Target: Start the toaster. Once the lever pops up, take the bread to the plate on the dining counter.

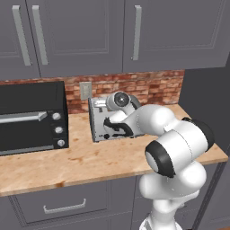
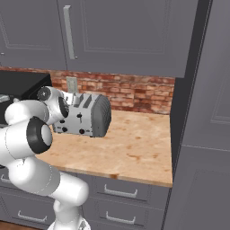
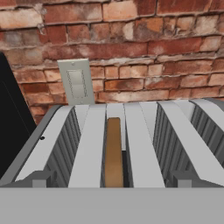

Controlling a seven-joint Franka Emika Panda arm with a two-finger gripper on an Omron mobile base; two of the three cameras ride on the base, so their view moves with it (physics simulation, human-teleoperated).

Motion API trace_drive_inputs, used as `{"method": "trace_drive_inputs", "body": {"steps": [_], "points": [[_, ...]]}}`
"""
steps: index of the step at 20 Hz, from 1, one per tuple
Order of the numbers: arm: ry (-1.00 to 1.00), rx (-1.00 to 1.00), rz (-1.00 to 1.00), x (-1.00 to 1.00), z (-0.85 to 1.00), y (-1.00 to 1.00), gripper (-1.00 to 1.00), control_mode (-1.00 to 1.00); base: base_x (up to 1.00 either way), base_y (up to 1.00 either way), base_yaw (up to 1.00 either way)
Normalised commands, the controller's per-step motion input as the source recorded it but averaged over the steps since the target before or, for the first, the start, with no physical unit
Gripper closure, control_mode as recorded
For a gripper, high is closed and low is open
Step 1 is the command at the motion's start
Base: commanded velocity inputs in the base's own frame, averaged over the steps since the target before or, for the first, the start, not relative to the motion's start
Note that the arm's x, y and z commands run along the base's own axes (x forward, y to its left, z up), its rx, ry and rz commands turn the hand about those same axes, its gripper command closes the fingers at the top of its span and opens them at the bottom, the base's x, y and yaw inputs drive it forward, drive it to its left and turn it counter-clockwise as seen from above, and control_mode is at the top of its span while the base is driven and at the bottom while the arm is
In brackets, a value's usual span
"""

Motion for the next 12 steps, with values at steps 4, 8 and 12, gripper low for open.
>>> {"method": "trace_drive_inputs", "body": {"steps": [4, 8, 12], "points": [[0.00, 0.00, 0.00, 0.00, 0.00, 0.00, -1.00, -1.00, 0.00, 0.00, 0.00], [0.00, 0.00, 0.00, 0.00, 0.00, 0.00, -1.00, -1.00, 0.00, 0.00, 0.00], [0.00, 0.00, 0.00, 0.00, 0.00, 0.00, -1.00, -1.00, 0.00, 0.00, 0.00]]}}
